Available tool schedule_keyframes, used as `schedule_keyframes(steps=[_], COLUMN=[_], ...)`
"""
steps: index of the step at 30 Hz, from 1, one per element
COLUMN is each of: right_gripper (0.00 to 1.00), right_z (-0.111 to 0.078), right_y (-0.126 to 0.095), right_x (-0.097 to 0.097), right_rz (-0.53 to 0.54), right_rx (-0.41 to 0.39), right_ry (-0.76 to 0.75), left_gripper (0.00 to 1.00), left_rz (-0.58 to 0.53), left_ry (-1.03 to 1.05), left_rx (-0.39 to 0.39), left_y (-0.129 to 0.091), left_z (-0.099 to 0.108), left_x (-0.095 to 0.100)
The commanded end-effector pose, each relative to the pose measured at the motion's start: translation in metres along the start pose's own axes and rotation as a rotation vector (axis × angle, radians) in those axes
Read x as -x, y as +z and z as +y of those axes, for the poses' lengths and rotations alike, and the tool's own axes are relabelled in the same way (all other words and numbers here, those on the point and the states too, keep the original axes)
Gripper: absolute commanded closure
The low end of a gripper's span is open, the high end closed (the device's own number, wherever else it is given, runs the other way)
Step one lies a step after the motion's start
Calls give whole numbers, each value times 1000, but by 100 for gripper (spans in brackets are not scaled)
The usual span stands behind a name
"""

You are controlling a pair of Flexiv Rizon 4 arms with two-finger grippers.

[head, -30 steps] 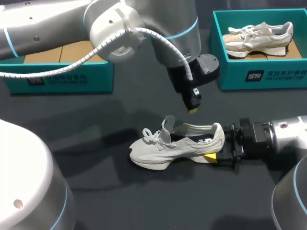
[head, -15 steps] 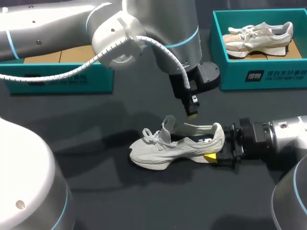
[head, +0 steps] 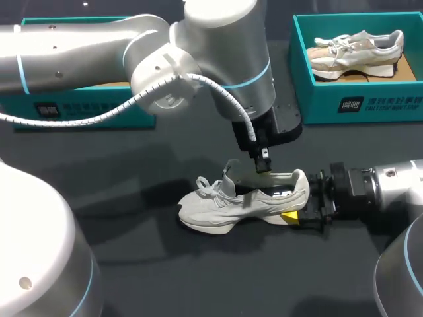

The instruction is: Take the shoe out of the shoebox, open the shoe tongue, remove and reinsert the insole, then place the shoe into the shoebox

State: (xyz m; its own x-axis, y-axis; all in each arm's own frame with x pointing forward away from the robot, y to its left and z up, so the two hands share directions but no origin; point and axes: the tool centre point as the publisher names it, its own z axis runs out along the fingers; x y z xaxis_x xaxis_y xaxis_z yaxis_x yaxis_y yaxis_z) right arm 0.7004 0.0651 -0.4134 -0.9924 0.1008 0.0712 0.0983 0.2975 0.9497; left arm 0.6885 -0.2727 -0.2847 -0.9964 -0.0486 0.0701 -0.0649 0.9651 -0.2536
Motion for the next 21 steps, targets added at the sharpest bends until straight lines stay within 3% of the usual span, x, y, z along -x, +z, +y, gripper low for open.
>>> schedule_keyframes(steps=[1,6,21], right_gripper=[100,100,100], right_z=[0,0,0], right_y=[0,0,0], right_x=[-1,-1,-1], right_rz=[1,1,1], right_rx=[-6,-6,-6], right_ry=[2,2,2], left_gripper=[100,100,100], left_rz=[13,18,7], left_ry=[21,44,39], left_rx=[15,78,91], left_y=[9,33,34], left_z=[0,2,3], left_x=[1,4,4])
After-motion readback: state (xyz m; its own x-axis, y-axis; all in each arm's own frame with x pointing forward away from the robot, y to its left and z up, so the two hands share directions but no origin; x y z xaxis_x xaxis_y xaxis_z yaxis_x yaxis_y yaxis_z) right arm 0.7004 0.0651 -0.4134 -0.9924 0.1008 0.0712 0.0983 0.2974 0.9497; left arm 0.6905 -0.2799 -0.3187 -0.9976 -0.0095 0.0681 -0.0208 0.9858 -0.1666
